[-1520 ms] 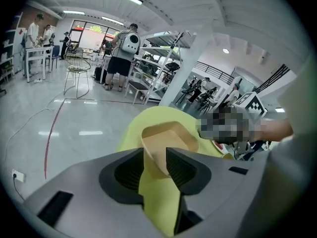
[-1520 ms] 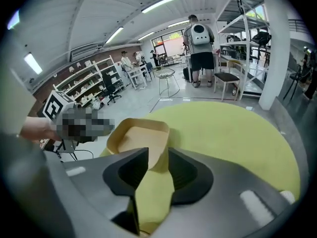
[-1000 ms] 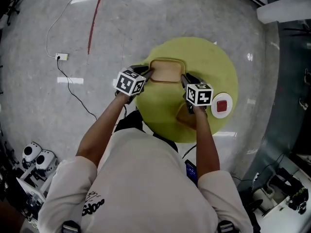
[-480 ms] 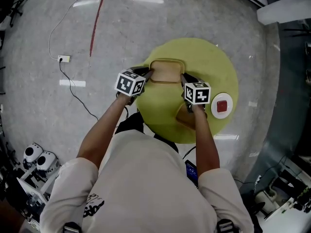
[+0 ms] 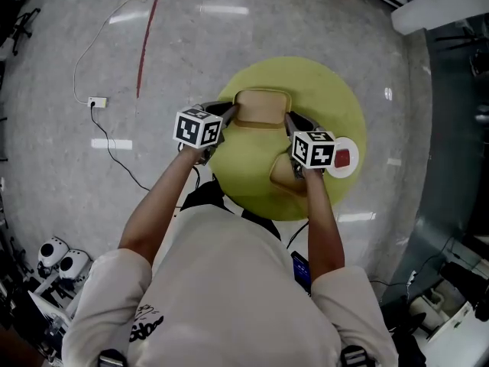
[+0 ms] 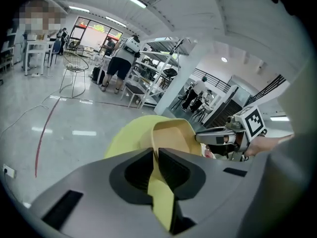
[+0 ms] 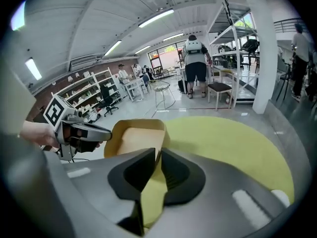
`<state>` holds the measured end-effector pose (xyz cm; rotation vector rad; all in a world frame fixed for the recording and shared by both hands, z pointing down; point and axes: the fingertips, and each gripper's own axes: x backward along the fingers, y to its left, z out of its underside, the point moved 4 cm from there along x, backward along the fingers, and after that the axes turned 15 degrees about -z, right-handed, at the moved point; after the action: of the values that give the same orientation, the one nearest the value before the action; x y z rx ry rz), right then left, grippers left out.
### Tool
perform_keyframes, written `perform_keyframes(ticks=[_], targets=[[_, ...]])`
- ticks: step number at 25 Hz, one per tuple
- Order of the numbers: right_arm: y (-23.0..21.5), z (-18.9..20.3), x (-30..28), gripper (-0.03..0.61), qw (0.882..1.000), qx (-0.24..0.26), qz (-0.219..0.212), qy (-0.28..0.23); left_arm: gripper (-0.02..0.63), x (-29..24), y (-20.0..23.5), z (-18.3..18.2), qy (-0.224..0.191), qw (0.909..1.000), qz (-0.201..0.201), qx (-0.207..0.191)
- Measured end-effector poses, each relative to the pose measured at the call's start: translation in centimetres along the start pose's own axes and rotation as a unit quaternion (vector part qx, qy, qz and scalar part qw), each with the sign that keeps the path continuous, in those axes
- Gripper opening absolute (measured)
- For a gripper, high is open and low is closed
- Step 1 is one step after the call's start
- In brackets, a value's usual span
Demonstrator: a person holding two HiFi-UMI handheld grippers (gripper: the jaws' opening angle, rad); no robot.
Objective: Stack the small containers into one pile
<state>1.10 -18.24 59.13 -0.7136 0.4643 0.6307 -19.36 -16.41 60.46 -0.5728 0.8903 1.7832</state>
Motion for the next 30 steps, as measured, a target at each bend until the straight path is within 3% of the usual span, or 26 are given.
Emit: perform_keyframes(ticks=[9,14,22,30], targets=[[1.3,1.4,8.4,0.046,0.998,-0.007,0.034,-0.06,0.04,1.4,-6.4,1.0,0.019,0.9988,0.045,-0.01],[1.0,4.7,13.0,0.046,0.993,-0.047,0.063,-0.087,0.044,1.4,-11.1,3.3,0.055,0.9949,0.07,-0.048],[0.3,10.4,18.0,0.048,0.986,-0.099,0.092,-0.097,0.044,1.6,-16.7,6.7,0.104,0.9869,0.095,-0.078],[0.4,14.1,19.0,0.048,0.984,-0.121,0.096,-0.084,0.044,1.2,-18.2,9.1,0.14,0.9812,0.091,-0.097]])
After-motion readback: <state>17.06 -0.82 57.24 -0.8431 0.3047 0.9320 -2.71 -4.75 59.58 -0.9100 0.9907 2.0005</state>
